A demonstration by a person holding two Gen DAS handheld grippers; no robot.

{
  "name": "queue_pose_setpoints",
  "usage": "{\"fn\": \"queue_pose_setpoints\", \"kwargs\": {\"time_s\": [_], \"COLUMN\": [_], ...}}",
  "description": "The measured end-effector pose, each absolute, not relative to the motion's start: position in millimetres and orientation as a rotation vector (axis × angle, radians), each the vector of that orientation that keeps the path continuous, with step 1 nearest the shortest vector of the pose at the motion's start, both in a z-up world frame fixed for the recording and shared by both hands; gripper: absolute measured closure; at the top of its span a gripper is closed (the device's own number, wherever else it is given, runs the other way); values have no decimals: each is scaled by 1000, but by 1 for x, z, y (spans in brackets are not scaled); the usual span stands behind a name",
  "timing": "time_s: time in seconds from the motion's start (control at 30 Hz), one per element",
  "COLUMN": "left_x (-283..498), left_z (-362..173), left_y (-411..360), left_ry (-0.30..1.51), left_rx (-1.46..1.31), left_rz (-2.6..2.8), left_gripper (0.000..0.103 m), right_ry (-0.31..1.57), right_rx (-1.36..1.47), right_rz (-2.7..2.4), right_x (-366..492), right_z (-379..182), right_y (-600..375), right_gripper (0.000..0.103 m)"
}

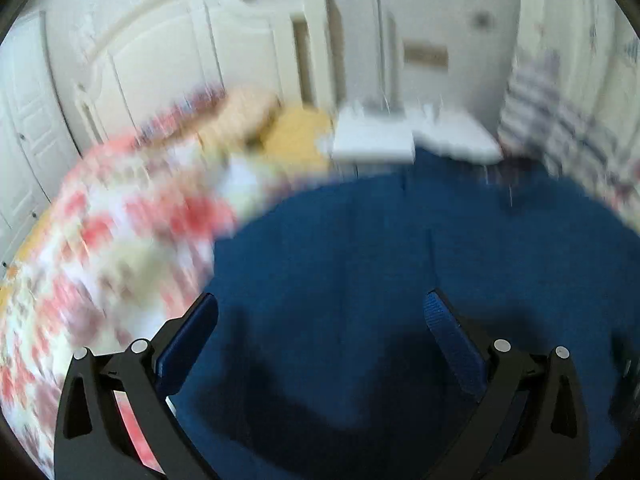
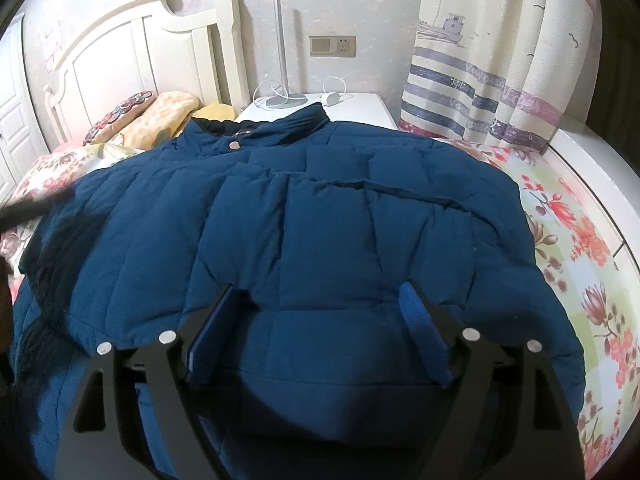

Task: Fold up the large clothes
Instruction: 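Smooth the folded jacket with both grippers and reposition over the hem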

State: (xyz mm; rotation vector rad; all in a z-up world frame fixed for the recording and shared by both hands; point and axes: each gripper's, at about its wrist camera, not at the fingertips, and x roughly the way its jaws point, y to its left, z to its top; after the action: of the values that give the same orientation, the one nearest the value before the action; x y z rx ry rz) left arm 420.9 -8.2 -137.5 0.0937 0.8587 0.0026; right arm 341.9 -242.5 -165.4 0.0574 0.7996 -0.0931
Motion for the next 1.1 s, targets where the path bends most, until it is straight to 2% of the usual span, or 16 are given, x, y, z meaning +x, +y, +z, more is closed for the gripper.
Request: {"fn": "queue_pose_setpoints", "kwargs": {"time_s": [0.17, 0.33, 0.47, 0.6, 0.67, 0.7, 0.8, 0.87, 0.93, 1.1], "left_x": [421, 419, 417, 417, 417, 417, 417, 417, 418, 418], "left_z": [-153, -157, -159, -159, -159, -160, -160, -160, -160, -161], "left_y": [-7, 2, 1, 2, 4, 3, 3, 4, 4, 3], "left_ry": [881, 872, 870, 871, 871, 872, 874, 875, 875, 876], "left_rx": [91, 58, 59, 43, 36, 33, 30, 24, 20, 24], "left_rz": [-13, -31, -31, -40, -45, -46, -48, -51, -53, -50], "left_gripper": [4, 4, 4, 4, 4, 4, 4, 4, 4, 4], "right_ry": [798, 737, 741, 851, 925, 922, 940, 906, 789, 797], "right_rx": [43, 59, -27, -61, -97, -98, -85, -53, -13, 65], "right_rz": [-102, -68, -50, -73, -97, -93, -72, -71, -121, -200], "right_x": [341, 339, 377, 433, 450, 452, 448, 433, 401, 355], "right_z": [-163, -131, -114, -134, -158, -165, -162, -143, -121, -131], "right_y": [-241, -225, -197, -184, -180, -180, -183, -189, -208, -251], "right_gripper": [20, 21, 20, 20, 9, 8, 8, 15, 10, 9]}}
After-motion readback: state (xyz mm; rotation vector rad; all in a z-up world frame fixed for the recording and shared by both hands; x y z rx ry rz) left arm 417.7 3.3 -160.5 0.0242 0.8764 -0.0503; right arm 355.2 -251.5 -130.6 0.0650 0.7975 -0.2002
